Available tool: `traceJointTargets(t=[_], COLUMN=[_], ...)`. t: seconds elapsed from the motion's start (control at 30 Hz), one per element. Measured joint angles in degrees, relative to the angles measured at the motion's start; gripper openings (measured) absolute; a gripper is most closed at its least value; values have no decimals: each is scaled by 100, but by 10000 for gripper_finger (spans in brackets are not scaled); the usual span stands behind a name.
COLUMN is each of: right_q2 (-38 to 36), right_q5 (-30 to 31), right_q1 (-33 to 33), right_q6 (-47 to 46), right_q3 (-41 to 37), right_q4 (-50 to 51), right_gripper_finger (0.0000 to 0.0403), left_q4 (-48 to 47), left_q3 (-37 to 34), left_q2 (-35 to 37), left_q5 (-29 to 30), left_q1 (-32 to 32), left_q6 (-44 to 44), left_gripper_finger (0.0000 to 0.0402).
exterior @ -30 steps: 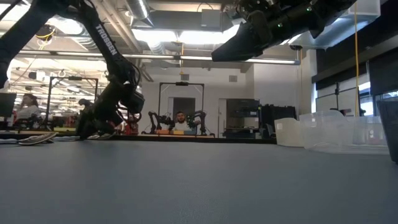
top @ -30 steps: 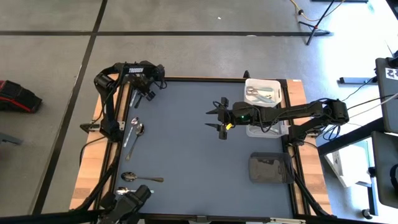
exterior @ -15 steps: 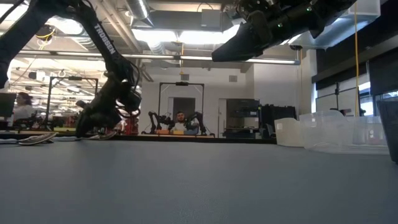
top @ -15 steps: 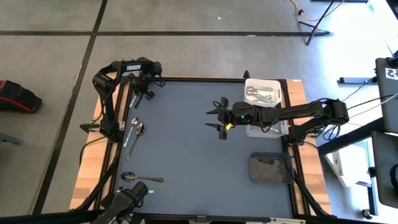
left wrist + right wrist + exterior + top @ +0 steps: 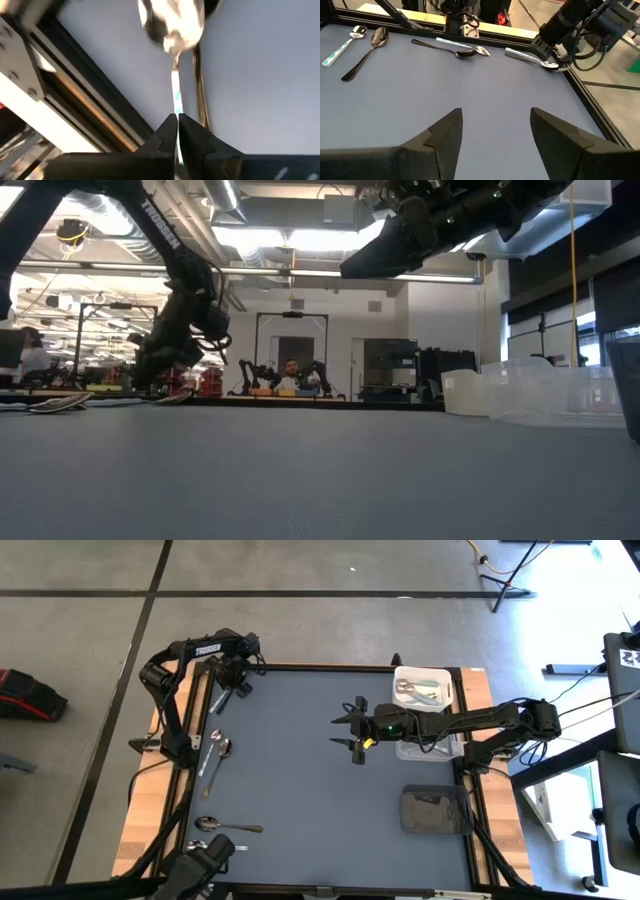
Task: Sort silverware by color (type)
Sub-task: Put the white green spoon into the transparent bin
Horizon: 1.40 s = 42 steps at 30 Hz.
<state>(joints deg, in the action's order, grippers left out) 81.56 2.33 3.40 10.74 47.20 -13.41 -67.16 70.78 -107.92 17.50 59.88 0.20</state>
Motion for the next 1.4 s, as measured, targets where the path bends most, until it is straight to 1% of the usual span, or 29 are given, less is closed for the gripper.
traceJointTargets(t=[0.1, 0.2, 0.3, 0.4, 0.7, 1.13, 1.4], right_q2=[0, 0, 0, 15, 17, 17, 17], right_q5=[0, -2, -1, -1, -3, -46, -46], right_q1=[0, 0, 0, 0, 0, 0, 0], right_q6=[0, 0, 2, 2, 2, 2, 4], right_q3=[0, 0, 0, 0, 0, 0, 0], right_q4=[5, 46, 74, 67, 34, 31, 26], right_gripper_finger=[223, 223, 223, 223, 223, 223, 223], left_q4=[78, 279, 286, 300, 328, 50, 2], left_q3=[-55, -178, -250, -254, -251, -112, -76], left_q2=[2, 2, 0, 0, -45, -552, -700], left_q5=[17, -52, -195, -219, -76, 600, 591], left_q1=[49, 151, 264, 275, 266, 85, -48], left_q6=[-51, 20, 37, -6, -159, -605, -577], left_gripper_finger=[27, 55, 84, 99, 102, 97, 96])
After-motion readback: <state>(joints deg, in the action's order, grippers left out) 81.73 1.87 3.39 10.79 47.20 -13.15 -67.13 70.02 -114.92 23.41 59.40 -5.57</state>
